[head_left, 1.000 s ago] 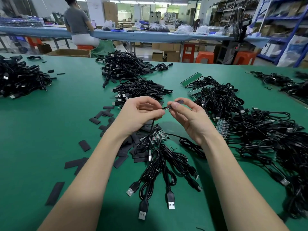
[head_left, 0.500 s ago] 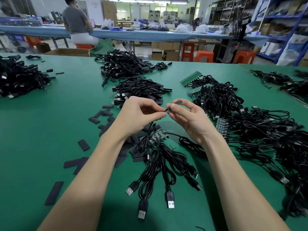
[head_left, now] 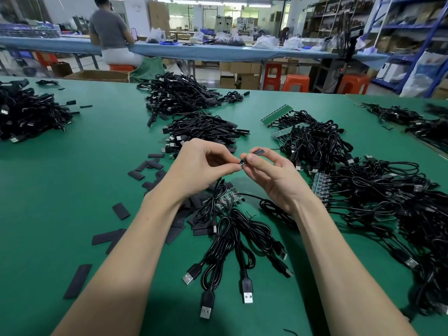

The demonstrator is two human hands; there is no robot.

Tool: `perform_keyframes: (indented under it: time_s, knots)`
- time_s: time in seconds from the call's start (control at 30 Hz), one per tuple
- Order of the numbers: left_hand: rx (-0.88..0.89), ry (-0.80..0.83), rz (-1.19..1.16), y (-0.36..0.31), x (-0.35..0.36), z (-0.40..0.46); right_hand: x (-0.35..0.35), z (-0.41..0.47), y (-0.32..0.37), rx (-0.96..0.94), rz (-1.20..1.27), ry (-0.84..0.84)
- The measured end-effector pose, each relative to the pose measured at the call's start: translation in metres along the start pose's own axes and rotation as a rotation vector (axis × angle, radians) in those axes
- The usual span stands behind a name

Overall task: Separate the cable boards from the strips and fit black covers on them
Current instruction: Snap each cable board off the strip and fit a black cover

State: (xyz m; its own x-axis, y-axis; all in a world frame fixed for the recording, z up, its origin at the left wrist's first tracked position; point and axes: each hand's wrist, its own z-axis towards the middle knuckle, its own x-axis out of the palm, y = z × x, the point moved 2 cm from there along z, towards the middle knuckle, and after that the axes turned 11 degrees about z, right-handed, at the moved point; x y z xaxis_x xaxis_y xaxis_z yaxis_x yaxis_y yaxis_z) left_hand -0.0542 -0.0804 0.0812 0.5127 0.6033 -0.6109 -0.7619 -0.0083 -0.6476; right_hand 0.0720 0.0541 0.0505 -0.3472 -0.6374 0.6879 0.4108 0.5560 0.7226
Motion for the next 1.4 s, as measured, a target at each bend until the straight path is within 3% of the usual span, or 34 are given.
perform_keyframes:
  time_s: [0.17, 0.77, 1.2, 1.4]
  knots:
    - [-0.039, -0.022, -0.099, -0.001, 0.003, -0.002, 0.002, -0.001, 0.003, -0.017, -0.010, 0.002]
    - [-0.019, 0.002, -0.049, -0.002, 0.001, 0.001, 0.003, 0.000, -0.006, -0.038, 0.017, -0.015]
    - [-0.071, 0.020, -0.251, 0.001, -0.004, -0.001, 0.010, -0.004, -0.008, 0.037, -0.006, 0.035]
    - [-0.109, 0.023, -0.374, 0.005, 0.003, -0.001, 0.018, -0.003, -0.007, -0.153, -0.111, -0.002]
